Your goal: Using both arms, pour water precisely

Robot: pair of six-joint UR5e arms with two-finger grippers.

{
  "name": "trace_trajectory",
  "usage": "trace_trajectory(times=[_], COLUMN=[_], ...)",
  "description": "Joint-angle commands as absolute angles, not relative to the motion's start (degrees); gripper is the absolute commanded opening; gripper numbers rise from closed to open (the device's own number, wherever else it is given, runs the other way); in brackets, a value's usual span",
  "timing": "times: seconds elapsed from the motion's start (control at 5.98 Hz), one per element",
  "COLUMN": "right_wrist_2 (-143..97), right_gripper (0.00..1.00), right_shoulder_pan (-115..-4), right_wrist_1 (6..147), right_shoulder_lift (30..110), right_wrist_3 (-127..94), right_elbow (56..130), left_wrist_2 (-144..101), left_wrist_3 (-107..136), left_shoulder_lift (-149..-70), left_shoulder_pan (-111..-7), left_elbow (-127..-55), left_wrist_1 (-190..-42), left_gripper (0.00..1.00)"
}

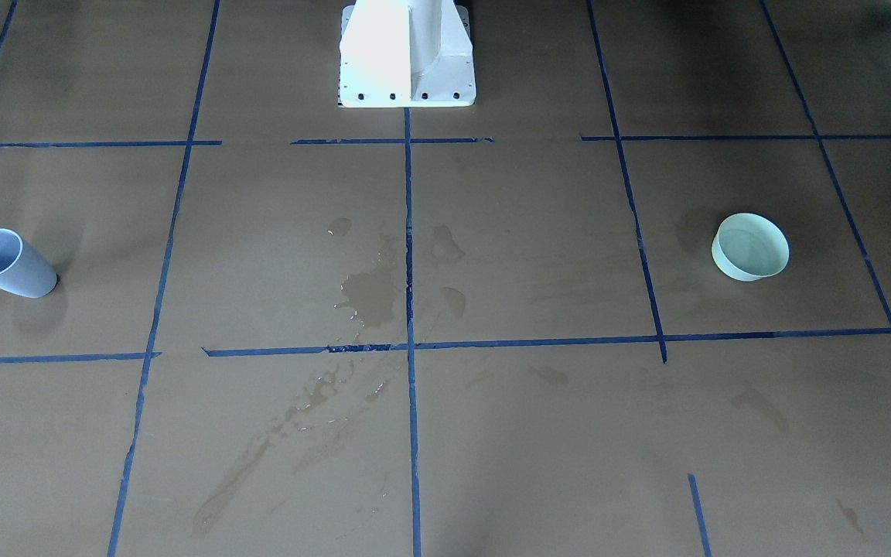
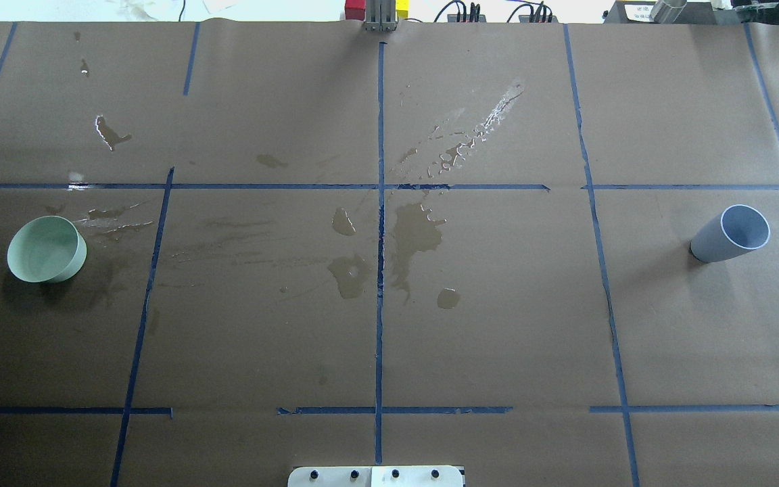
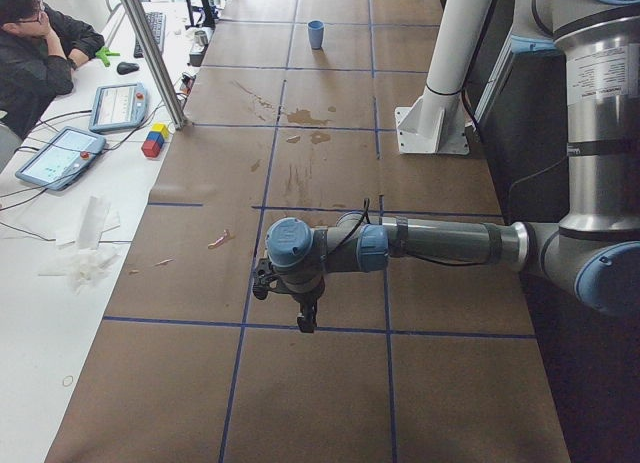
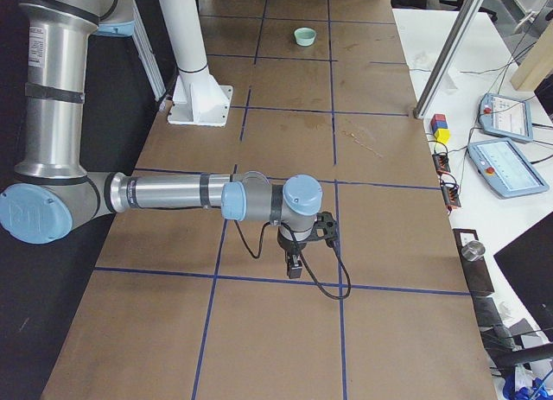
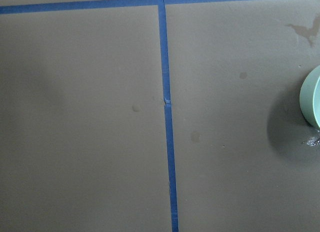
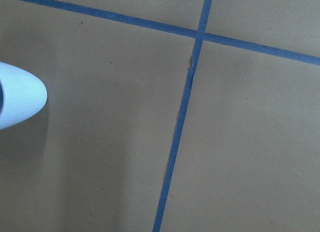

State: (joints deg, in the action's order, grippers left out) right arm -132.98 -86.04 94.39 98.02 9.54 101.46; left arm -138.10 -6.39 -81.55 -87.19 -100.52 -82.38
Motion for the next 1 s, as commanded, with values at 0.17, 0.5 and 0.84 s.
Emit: trace_trajectory(times=[0.17,0.5,0.84], right_wrist_2=[-133.0,-132.9,-132.9], right_gripper=[1.0,1.0,1.0], right_shoulder_pan=[-86.0,-86.0,-86.0], right_wrist_1=[91.9,91.8,91.8], right_shoulder_lift=[98.2,98.1,98.1], right_wrist_3=[9.3,9.4,9.4], right_elbow=[101.1,101.1,101.1], left_wrist_2=[-137.9,-138.1,-138.9], left_wrist_3=[-6.8,-6.2,-6.6], left_shoulder_lift=[-81.5,-84.1,-86.6], left_shoulder_pan=[-86.7,-86.5,-86.5], left_elbow=[-100.6,-101.6,-100.6], left_wrist_1=[-82.4,-85.5,-89.6], left_gripper=[1.0,1.0,1.0])
